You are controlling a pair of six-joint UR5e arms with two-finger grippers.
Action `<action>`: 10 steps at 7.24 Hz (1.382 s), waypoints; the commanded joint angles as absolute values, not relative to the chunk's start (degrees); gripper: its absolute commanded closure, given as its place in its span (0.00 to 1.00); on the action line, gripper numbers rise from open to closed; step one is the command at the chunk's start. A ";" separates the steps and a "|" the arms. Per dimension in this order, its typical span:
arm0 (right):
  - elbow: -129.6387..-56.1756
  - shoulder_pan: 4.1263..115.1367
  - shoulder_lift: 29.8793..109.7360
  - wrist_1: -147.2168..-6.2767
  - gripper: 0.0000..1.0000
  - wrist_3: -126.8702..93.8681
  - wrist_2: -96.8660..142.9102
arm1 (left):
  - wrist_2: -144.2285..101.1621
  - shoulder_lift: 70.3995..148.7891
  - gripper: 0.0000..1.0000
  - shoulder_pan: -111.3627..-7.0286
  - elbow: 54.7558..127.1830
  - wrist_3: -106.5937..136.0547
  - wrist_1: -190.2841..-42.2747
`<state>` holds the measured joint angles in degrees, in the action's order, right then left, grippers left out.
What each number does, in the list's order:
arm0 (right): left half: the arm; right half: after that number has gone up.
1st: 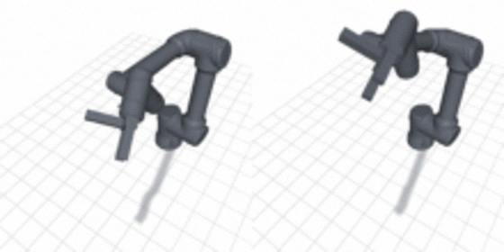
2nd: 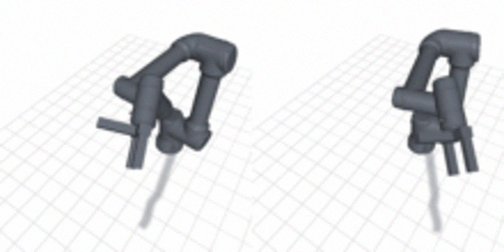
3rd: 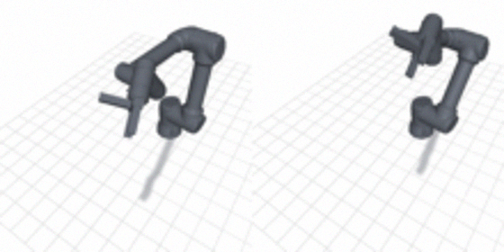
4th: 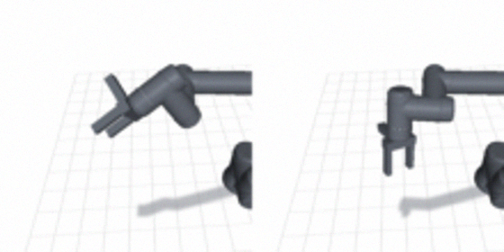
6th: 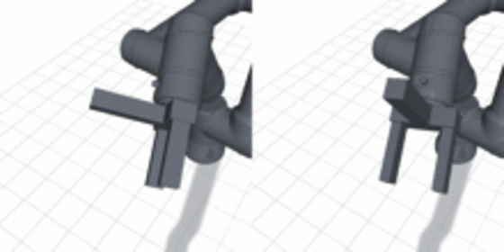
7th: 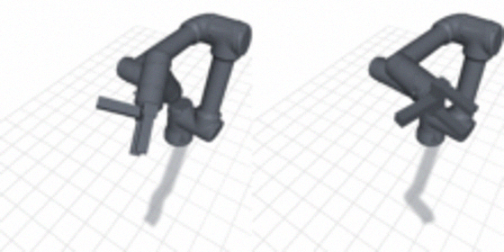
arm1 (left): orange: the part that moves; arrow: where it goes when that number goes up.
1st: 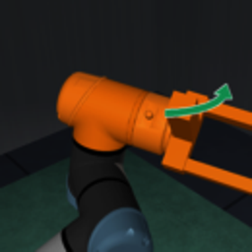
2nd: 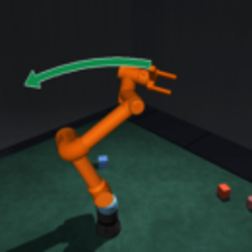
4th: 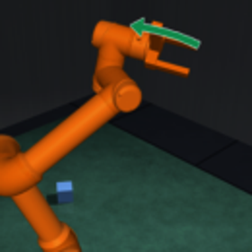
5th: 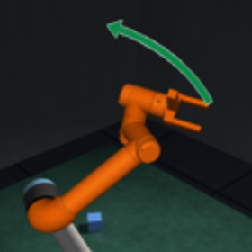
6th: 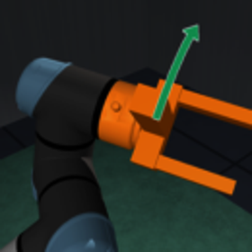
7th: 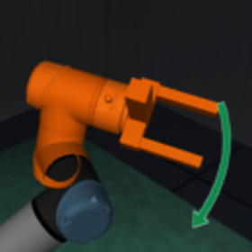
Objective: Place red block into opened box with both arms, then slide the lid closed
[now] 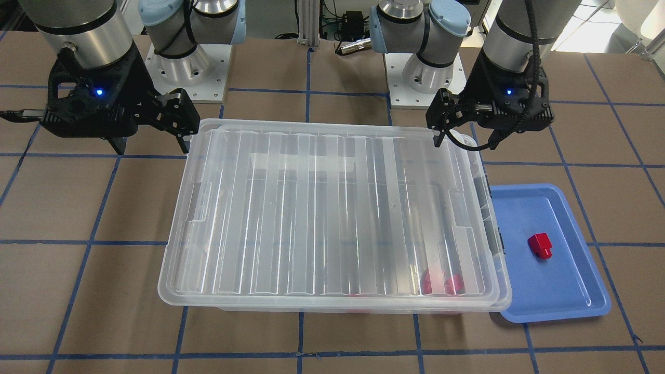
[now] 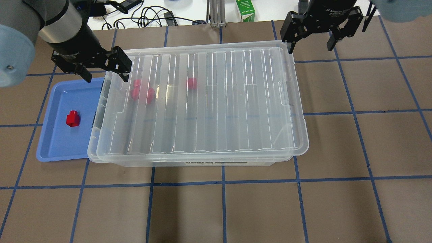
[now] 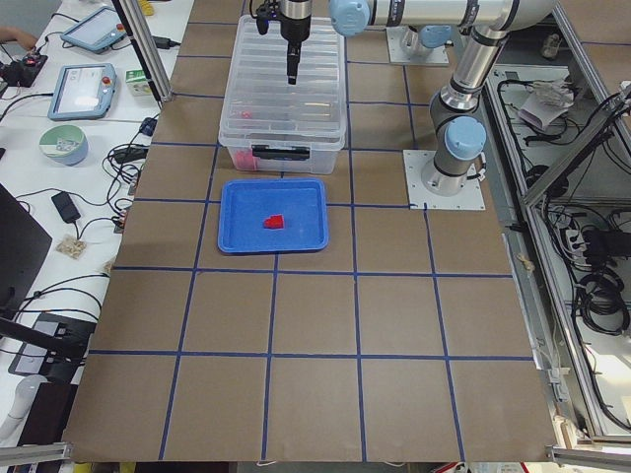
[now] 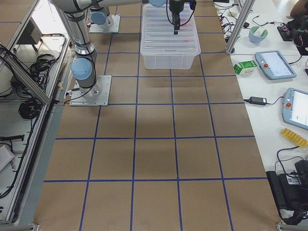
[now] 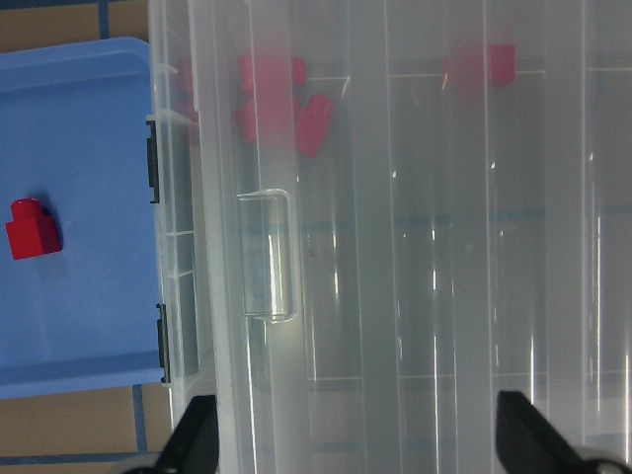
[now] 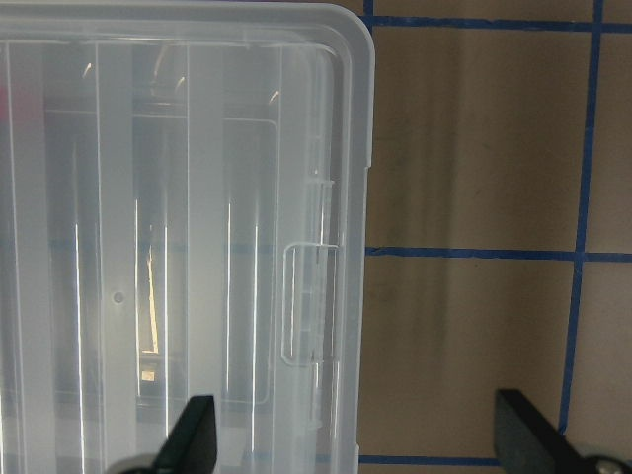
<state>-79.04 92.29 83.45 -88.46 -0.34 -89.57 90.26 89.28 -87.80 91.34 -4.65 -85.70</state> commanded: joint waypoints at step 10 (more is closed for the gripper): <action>-91.05 91.85 74.62 -99.14 0.00 -0.09 -99.02 | 90.53 89.12 0.00 -87.80 91.32 -4.66 -85.78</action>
<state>-90.32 91.88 74.68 -98.26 -0.14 -95.95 90.57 89.06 -87.80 91.59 -4.66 -85.78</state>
